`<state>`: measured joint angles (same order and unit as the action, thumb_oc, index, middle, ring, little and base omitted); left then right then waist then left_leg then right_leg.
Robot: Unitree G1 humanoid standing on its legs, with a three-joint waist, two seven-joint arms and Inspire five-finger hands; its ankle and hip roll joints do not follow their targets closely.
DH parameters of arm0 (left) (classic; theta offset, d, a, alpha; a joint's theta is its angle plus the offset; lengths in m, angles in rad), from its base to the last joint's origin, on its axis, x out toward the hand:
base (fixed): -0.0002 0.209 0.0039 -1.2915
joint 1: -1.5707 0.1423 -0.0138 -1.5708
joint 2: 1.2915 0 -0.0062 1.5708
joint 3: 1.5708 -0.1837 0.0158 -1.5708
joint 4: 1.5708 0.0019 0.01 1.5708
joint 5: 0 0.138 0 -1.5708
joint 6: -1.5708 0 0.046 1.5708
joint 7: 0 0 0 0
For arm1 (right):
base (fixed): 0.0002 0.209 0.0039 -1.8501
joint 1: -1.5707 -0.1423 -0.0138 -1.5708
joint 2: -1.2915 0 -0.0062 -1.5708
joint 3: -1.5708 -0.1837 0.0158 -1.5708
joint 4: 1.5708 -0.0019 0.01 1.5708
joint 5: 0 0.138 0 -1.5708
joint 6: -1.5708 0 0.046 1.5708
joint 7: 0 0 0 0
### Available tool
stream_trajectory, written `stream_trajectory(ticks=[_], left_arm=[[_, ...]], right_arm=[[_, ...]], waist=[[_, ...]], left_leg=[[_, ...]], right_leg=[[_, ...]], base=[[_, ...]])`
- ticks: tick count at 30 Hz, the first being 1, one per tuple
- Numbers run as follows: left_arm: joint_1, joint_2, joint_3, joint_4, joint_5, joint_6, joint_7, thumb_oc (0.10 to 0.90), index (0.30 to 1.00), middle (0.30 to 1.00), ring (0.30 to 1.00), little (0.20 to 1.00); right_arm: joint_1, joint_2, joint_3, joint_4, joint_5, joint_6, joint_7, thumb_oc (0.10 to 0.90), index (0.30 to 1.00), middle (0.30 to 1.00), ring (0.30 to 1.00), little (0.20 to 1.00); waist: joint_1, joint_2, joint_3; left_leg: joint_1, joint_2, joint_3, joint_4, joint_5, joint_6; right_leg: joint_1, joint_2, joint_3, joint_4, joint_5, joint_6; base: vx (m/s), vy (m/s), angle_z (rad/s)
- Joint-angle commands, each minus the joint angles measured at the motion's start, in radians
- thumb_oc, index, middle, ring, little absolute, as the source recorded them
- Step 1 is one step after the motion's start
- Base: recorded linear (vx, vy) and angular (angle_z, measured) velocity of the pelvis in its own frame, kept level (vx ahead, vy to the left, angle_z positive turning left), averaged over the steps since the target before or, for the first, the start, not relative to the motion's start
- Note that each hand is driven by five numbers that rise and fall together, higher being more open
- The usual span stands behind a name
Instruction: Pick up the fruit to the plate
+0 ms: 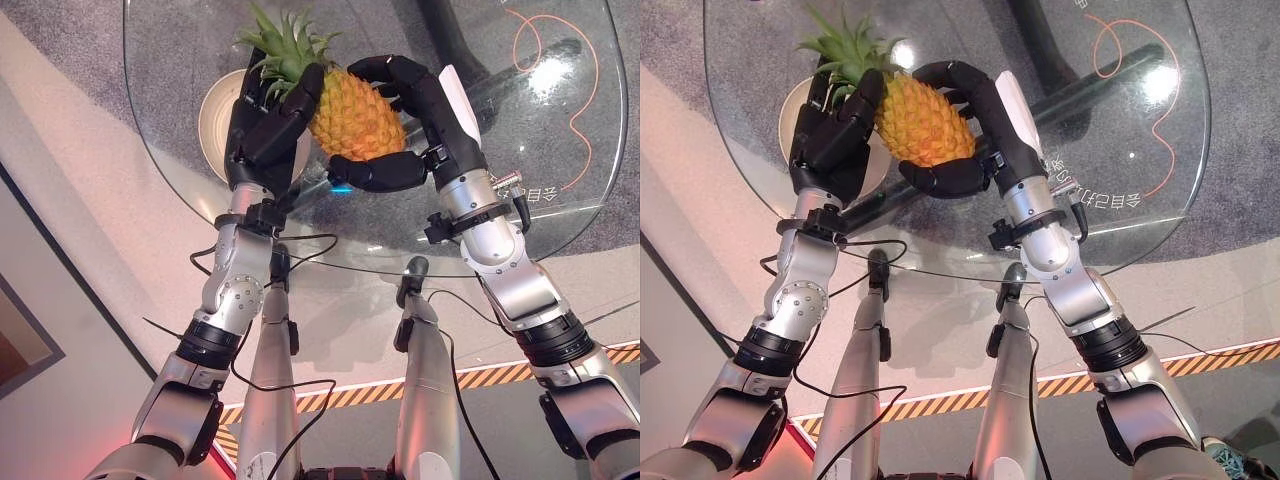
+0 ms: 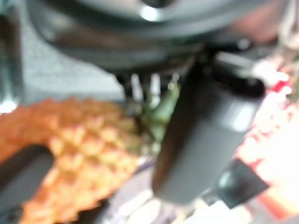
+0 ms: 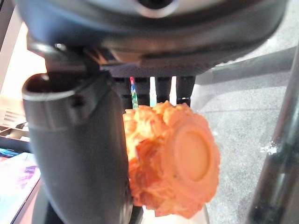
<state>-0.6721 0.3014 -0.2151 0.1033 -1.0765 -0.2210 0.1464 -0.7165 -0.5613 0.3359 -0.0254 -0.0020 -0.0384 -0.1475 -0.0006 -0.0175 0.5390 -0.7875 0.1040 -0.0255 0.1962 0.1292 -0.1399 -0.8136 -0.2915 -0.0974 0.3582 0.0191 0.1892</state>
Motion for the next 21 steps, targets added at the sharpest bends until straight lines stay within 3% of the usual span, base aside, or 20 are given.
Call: stream_trajectory(ticks=[1, 4, 6, 7, 8, 21], left_arm=[[-0.097, 0.001, 0.023, -0.171, 0.028, -0.075, -0.033, 0.8, 0.9, 0.9, 0.9, 0.9], [-0.097, -0.001, 0.02, -0.171, 0.033, -0.076, -0.043, 0.8, 0.9, 0.9, 0.9, 0.9], [-0.101, 0.003, 0.018, -0.173, 0.038, -0.084, -0.093, 0.753, 0.86, 0.86, 0.86, 0.853], [-0.103, 0.005, 0.016, -0.175, 0.038, -0.086, -0.103, 0.399, 0.556, 0.556, 0.556, 0.499], [-0.102, 0.005, 0.012, -0.18, 0.041, -0.089, -0.134, 0.1, 0.3, 0.3, 0.3, 0.2], [-0.126, 0.022, -0.002, -0.164, 0.019, -0.089, -0.212, 0.1, 0.3, 0.3, 0.3, 0.2]], right_arm=[[-0.102, 0.014, -0.007, -0.185, -0.037, -0.123, 0.045, 0.1, 0.3, 0.3, 0.3, 0.2], [-0.103, 0.012, -0.002, -0.188, -0.04, -0.121, 0.051, 0.1, 0.3, 0.3, 0.3, 0.2], [-0.108, 0.005, 0.001, -0.187, -0.032, -0.123, 0.054, 0.1, 0.3, 0.3, 0.3, 0.2], [-0.109, 0.005, 0.001, -0.186, -0.031, -0.124, 0.055, 0.1, 0.3, 0.3, 0.3, 0.2], [-0.107, 0.005, 0.002, -0.186, -0.03, -0.126, 0.054, 0.1, 0.3, 0.3, 0.3, 0.2], [-0.107, 0.002, 0.002, -0.179, -0.028, -0.142, 0.045, 0.1, 0.3, 0.3, 0.3, 0.2]], waist=[[0.006, -0.013, -0.019], [0.006, -0.013, -0.019], [0.006, -0.014, -0.019], [0.006, -0.014, -0.019], [0.006, -0.014, -0.019], [0.0, -0.016, -0.019]], left_leg=[[0.006, -0.021, 0.019, 0.091, -0.082, 0.055], [0.004, -0.021, 0.019, 0.092, -0.082, 0.055], [0.003, -0.019, 0.02, 0.092, -0.082, 0.054], [0.003, -0.019, 0.02, 0.092, -0.082, 0.054], [0.003, -0.019, 0.02, 0.093, -0.082, 0.054], [0.003, -0.016, 0.02, 0.103, -0.087, 0.054]], right_leg=[[0.048, 0.037, -0.058, -0.096, 0.066, -0.044], [0.045, 0.036, -0.057, -0.096, 0.067, -0.044], [0.045, 0.036, -0.057, -0.096, 0.067, -0.043], [0.044, 0.036, -0.057, -0.096, 0.067, -0.043], [0.045, 0.036, -0.056, -0.095, 0.067, -0.043], [0.039, 0.038, -0.047, -0.085, 0.066, -0.043]], base=[[0.0, 0.0, 0.0], [0.0, 0.0, 0.0], [0.0, 0.0, 0.0], [0.0, 0.0, 0.0], [0.0, 0.0, 0.0], [0.0, 0.0, 0.0]])
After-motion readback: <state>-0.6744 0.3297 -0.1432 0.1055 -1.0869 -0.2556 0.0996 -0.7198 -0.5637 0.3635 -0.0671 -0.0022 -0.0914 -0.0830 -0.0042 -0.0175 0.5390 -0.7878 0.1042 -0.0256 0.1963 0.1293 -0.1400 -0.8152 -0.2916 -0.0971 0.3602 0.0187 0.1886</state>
